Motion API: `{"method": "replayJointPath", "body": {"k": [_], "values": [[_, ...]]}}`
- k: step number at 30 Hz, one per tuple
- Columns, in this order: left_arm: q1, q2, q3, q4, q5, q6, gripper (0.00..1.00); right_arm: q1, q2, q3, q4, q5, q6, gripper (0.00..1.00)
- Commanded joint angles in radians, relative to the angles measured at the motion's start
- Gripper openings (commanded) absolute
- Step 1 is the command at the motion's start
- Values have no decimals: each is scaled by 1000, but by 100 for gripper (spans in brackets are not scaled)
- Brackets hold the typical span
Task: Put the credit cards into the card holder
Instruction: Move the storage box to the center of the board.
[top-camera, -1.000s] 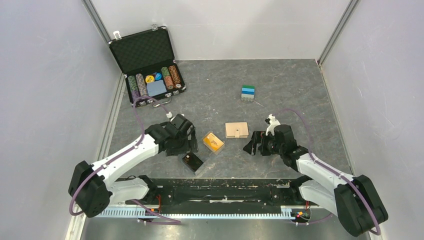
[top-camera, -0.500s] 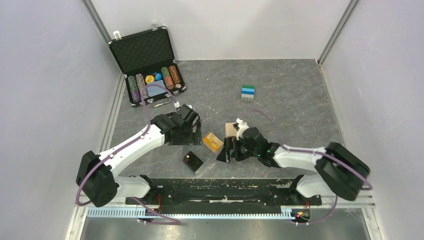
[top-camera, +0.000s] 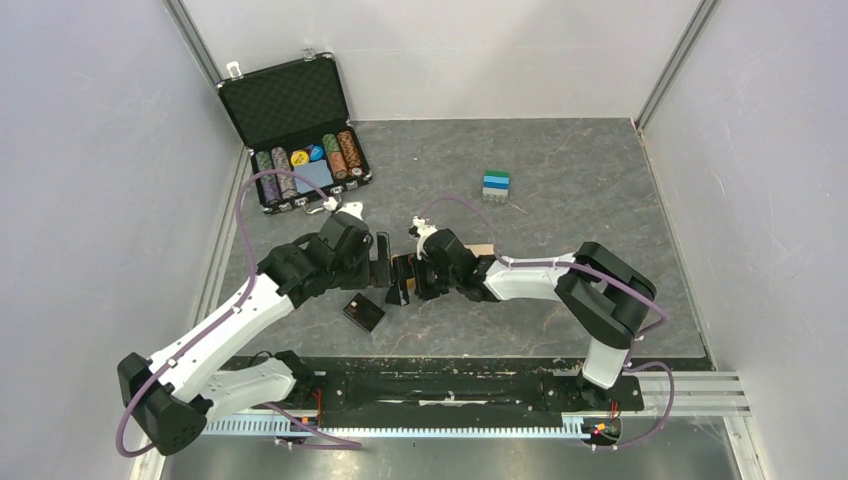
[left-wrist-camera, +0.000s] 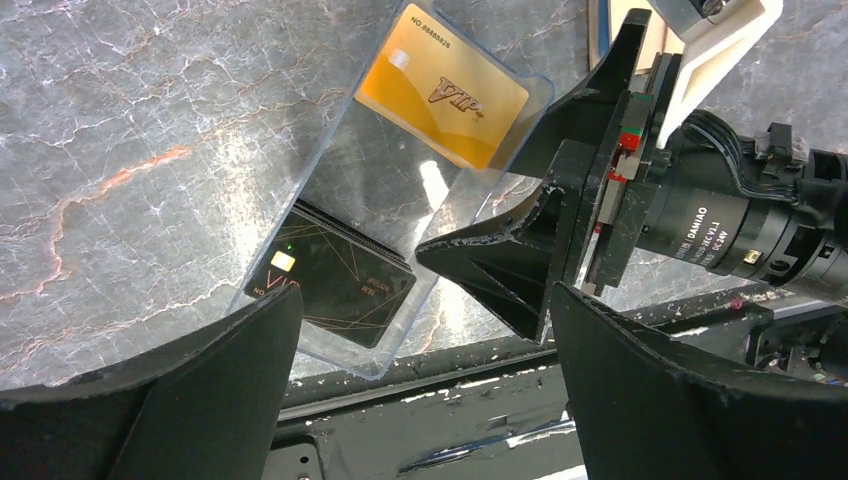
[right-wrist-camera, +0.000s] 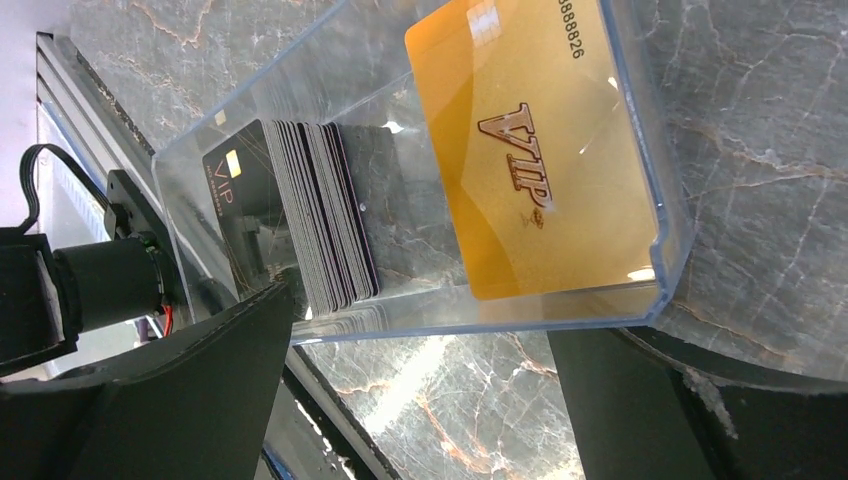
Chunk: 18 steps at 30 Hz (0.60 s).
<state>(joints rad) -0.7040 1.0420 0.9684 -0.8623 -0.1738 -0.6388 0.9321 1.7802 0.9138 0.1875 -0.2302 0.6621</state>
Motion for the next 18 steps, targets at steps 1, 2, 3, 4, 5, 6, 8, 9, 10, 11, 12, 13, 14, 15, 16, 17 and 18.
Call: {"method": "replayJointPath", "body": {"k": [1, 2, 3, 4, 5, 6, 8, 9, 10, 11, 12, 13, 14, 15, 16, 17, 18], "values": [[-2, -28, 2, 3, -2, 15, 100, 5, -25, 45, -43, 40, -61, 98], [-2, -25, 5, 2, -3, 18, 100, 4, -51, 32, -56, 62, -71, 98], [-2, -20, 9, 3, -5, 19, 100, 1, -77, 19, -66, 79, -77, 98], [-2, -14, 13, 5, -5, 23, 100, -3, -108, 0, -80, 96, -83, 98], [-2, -5, 17, 14, 1, 31, 100, -11, -136, -18, -92, 111, -89, 98], [-2, 9, 23, 23, 11, 41, 100, -21, -172, -39, -108, 121, -94, 98], [-2, 43, 40, 48, 40, 60, 100, -46, -253, -87, -142, 143, -104, 98], [-2, 66, 52, 60, 51, 70, 100, -65, -288, -113, -151, 150, -106, 98], [-2, 88, 62, 71, 67, 79, 100, -85, -333, -148, -160, 151, -106, 98], [-2, 118, 75, 84, 84, 89, 100, -115, -371, -179, -166, 147, -105, 98], [-2, 148, 91, 93, 100, 98, 99, -139, -417, -215, -175, 143, -105, 98], [-2, 174, 104, 107, 116, 108, 96, -172, -462, -252, -185, 136, -107, 98], [-3, 210, 116, 129, 133, 117, 93, -206, -506, -287, -186, 125, -107, 98], [-3, 236, 127, 152, 147, 122, 92, -246, -536, -316, -210, 115, -108, 98], [-3, 272, 146, 164, 162, 125, 91, -278, -571, -347, -227, 112, -111, 98], [-3, 303, 165, 173, 169, 131, 90, -314, -600, -373, -238, 107, -115, 98], [-3, 344, 187, 185, 194, 131, 89, -342, -622, -401, -245, 100, -122, 98]]}}
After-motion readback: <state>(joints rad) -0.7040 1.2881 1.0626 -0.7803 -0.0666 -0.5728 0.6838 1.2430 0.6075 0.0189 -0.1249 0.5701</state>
